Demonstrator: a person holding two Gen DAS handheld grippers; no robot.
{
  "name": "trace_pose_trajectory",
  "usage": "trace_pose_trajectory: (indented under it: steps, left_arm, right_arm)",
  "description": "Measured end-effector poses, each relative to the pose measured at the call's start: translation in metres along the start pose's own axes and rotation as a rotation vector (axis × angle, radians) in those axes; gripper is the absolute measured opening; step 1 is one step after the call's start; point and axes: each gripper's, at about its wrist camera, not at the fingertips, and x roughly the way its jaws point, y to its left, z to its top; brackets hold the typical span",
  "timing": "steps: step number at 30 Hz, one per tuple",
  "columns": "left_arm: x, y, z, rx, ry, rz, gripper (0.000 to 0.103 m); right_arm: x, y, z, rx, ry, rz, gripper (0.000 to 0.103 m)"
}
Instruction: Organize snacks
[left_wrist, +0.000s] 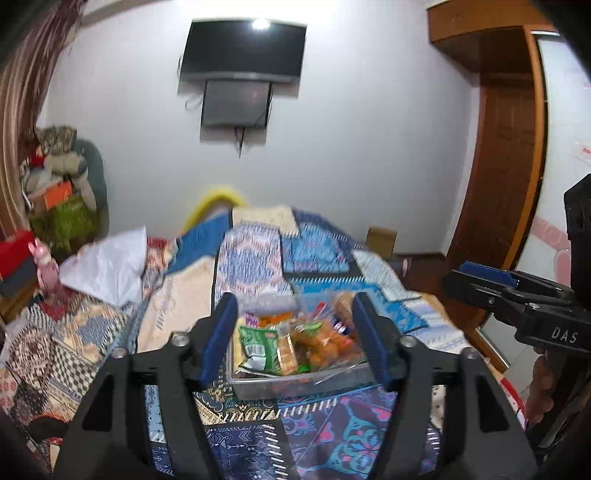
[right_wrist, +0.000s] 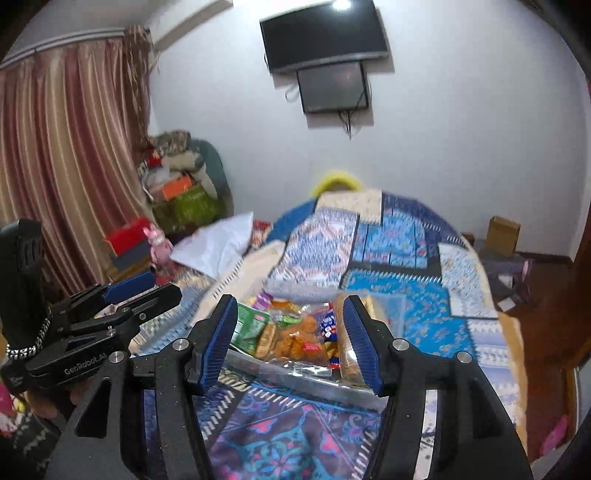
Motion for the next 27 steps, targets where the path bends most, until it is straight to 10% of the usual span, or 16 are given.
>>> trace_pose_trajectory:
  steps: [16,27]
  left_arm:
    - [-0.076,-0.025,-0.002,0.004,-0.127,-0.003,0.101]
    - [-0.074,-0.030,-0.010,0.014,-0.115,0.018,0.101]
  right_arm:
    - [-0.075,0.028,-0.019,-0.049,-0.169,-0.048,0.102]
    - [-0.077,0.020,-0.029,-0.014,-0.164,-0.067,0.103]
